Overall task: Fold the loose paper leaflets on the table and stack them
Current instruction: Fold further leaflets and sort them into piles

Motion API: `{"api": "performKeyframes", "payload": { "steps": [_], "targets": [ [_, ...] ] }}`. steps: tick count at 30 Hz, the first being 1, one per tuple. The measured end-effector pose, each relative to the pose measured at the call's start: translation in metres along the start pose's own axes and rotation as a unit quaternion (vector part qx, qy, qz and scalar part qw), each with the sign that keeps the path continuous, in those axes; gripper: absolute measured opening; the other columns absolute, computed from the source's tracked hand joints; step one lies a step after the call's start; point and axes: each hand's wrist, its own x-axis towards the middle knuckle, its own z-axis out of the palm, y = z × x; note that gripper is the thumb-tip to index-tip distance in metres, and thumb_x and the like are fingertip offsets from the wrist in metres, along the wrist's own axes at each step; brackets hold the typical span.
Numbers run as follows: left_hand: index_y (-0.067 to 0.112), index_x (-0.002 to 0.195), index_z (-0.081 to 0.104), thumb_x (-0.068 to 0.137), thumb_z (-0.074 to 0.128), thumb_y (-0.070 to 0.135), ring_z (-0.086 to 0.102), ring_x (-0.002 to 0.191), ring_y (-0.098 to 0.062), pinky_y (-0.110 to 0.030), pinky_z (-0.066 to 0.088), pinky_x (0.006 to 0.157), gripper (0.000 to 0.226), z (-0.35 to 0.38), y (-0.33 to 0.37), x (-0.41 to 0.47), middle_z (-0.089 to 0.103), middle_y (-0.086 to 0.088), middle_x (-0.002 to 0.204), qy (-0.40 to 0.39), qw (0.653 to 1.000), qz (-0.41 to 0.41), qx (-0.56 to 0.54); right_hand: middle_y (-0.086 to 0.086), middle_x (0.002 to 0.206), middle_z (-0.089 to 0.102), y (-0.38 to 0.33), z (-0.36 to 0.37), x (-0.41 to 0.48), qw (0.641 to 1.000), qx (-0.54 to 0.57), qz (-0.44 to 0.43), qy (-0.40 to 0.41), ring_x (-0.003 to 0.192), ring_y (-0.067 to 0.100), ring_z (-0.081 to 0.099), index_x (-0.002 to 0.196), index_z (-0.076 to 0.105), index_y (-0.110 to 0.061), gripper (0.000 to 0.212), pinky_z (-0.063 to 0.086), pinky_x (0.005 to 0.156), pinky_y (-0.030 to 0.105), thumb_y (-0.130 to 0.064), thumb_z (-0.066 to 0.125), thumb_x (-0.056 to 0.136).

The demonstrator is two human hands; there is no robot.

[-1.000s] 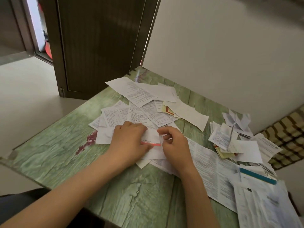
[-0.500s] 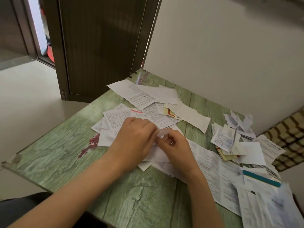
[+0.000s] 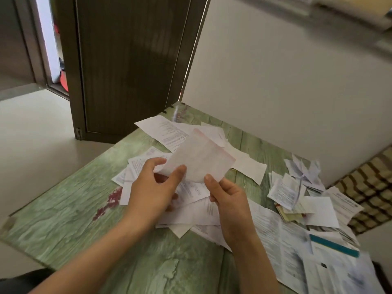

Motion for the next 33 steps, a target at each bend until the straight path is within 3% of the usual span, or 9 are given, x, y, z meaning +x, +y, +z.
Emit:
{"api": "performKeyframes", "payload": {
  "steps": [5, 8, 11, 14, 17, 21, 25, 30, 33],
  "targets": [
    [0.017, 0.088, 0.069, 0.081, 0.068, 0.031, 0.069, 0.075, -0.013, -0.022, 0.058, 0.061, 0.015, -0.0021, 0.002, 0.0002, 0.074, 0.003, 0.083, -0.063, 0.988, -0.052, -0.133, -0.015, 0.05, 0.05, 0.0035, 0.0014, 0.0016, 1.0, -0.021, 0.013, -0.003, 0.052, 0.002, 0.038, 0.061, 0.061, -0.023, 0.023, 0.033, 0.055, 0.014, -0.021, 0.063, 0.084],
    [0.016, 0.082, 0.068, 0.082, 0.067, 0.022, 0.069, 0.07, -0.006, -0.02, 0.058, 0.064, 0.006, -0.0047, 0.0039, 0.003, 0.074, 0.008, 0.076, -0.074, 0.986, -0.038, -0.147, -0.013, 0.061, 0.055, 0.0034, 0.0021, 0.0014, 1.0, -0.008, 0.021, -0.008, 0.054, 0.003, 0.041, 0.08, 0.065, -0.014, 0.01, 0.035, 0.056, 0.017, -0.022, 0.063, 0.085],
    [0.016, 0.082, 0.068, 0.083, 0.066, 0.016, 0.071, 0.075, -0.012, -0.021, 0.058, 0.065, 0.002, -0.0052, 0.0044, 0.0025, 0.075, 0.005, 0.079, -0.093, 0.985, -0.033, -0.141, -0.012, 0.072, 0.067, 0.0033, 0.0019, 0.0012, 0.999, 0.008, 0.042, -0.027, 0.06, 0.001, 0.056, 0.096, 0.066, -0.012, 0.014, 0.042, 0.058, 0.015, -0.023, 0.06, 0.088],
    [0.019, 0.087, 0.068, 0.085, 0.065, 0.011, 0.071, 0.079, -0.017, -0.022, 0.058, 0.067, 0.009, -0.0051, 0.0036, 0.0004, 0.075, 0.001, 0.087, -0.121, 0.984, -0.025, -0.125, -0.003, 0.092, 0.073, 0.0024, 0.0031, 0.0001, 0.997, 0.012, 0.061, -0.041, 0.074, 0.005, 0.063, 0.108, 0.067, -0.013, 0.024, 0.047, 0.063, 0.017, -0.025, 0.058, 0.09],
    [0.021, 0.087, 0.065, 0.085, 0.063, 0.004, 0.07, 0.073, -0.013, -0.02, 0.058, 0.062, 0.017, -0.0041, 0.0043, -0.0015, 0.072, 0.001, 0.089, -0.126, 0.983, -0.031, -0.128, 0.004, 0.095, 0.074, 0.0033, 0.0036, 0.0003, 0.998, 0.022, 0.052, -0.026, 0.076, 0.01, 0.066, 0.107, 0.068, -0.008, 0.021, 0.051, 0.063, 0.02, -0.015, 0.062, 0.088],
    [0.023, 0.095, 0.06, 0.085, 0.064, 0.005, 0.07, 0.07, -0.012, -0.022, 0.057, 0.059, 0.021, -0.004, 0.0049, -0.0022, 0.071, -0.003, 0.092, -0.088, 0.988, -0.02, -0.125, 0.008, 0.097, 0.074, 0.0037, 0.0003, 0.0008, 0.999, 0.014, 0.026, -0.022, 0.091, 0.023, 0.07, 0.099, 0.07, -0.01, 0.017, 0.056, 0.08, 0.034, -0.007, 0.067, 0.083],
    [0.031, 0.119, 0.043, 0.083, 0.068, 0.016, 0.07, 0.077, -0.018, -0.03, 0.057, 0.068, 0.046, -0.0071, 0.0019, 0.0015, 0.07, -0.004, 0.09, -0.041, 0.992, -0.024, -0.117, 0.006, 0.096, 0.074, 0.0, -0.0011, -0.0017, 0.997, 0.002, 0.033, -0.063, 0.088, 0.017, 0.07, 0.103, 0.067, -0.008, 0.026, 0.056, 0.073, 0.025, 0.003, 0.069, 0.079],
    [0.014, 0.099, 0.066, 0.085, 0.065, 0.01, 0.069, 0.067, -0.009, -0.02, 0.057, 0.062, 0.015, -0.0082, 0.0015, 0.0035, 0.074, 0.001, 0.078, -0.059, 0.99, -0.014, -0.124, 0.01, 0.101, 0.072, 0.0021, -0.001, 0.0001, 0.998, 0.035, 0.041, -0.039, 0.089, 0.017, 0.07, 0.122, 0.046, -0.02, 0.053, 0.054, 0.068, 0.024, 0.001, 0.069, 0.079],
    [0.017, 0.091, 0.067, 0.085, 0.065, 0.011, 0.068, 0.065, -0.008, -0.019, 0.054, 0.062, 0.009, -0.0082, -0.0007, 0.0027, 0.073, -0.003, 0.081, -0.072, 0.991, -0.005, -0.109, 0.006, 0.098, 0.073, 0.0017, -0.0015, 0.0011, 0.998, 0.051, 0.04, -0.024, 0.087, 0.016, 0.07, 0.119, 0.054, -0.014, 0.039, 0.055, 0.068, 0.023, -0.005, 0.066, 0.083]
  ]
}}
